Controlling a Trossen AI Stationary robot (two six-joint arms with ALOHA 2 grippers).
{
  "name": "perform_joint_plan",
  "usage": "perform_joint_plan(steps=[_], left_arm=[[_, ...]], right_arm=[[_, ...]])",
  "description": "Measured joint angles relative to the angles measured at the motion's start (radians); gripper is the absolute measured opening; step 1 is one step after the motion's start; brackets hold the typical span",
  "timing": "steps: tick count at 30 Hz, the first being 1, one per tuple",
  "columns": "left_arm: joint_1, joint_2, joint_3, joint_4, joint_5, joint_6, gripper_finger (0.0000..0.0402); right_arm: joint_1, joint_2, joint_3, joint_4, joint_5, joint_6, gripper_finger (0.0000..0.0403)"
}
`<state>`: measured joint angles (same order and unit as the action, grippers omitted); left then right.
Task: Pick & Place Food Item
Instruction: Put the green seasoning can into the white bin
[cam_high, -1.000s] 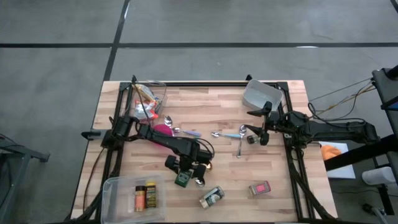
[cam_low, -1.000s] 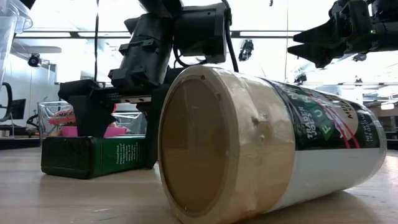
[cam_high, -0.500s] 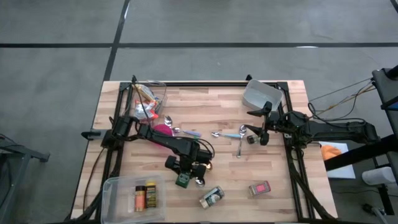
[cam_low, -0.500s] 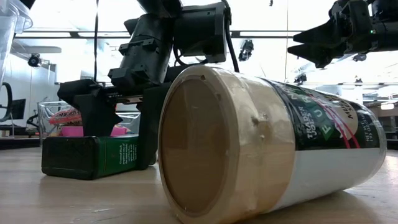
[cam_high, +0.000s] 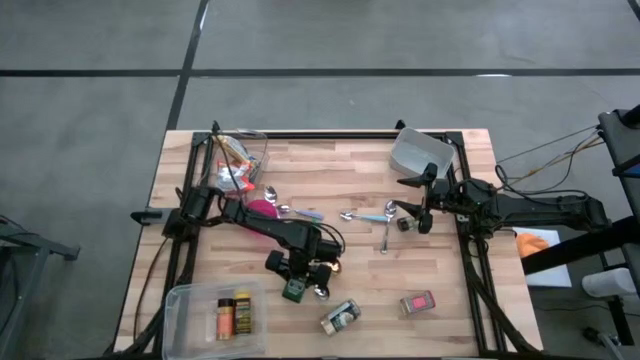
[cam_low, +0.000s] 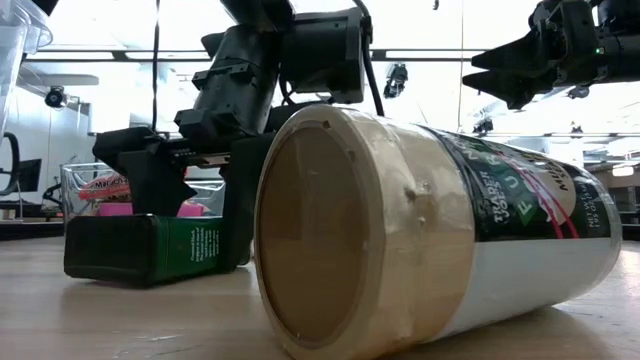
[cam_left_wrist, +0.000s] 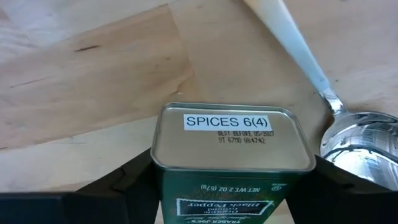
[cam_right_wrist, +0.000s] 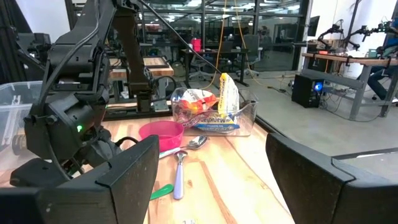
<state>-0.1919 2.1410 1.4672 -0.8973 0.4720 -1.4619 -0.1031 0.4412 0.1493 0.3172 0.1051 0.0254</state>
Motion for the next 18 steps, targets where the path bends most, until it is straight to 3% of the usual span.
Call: perform_joint_plan(steps=[8, 18], left_arm=[[0.04, -0.096, -0.001, -0.048, -0.013, -0.002, 0.0266], [0.065, -0.357, 0.0, -0.06, -0.238, -0.115, 0.0266]], right_arm=[[0.0, 0.0, 0.0, -0.001, 0.0, 0.0, 0.029], [0.0, 0.0, 0.0, -0.008, 0.0, 0.0, 0.029]])
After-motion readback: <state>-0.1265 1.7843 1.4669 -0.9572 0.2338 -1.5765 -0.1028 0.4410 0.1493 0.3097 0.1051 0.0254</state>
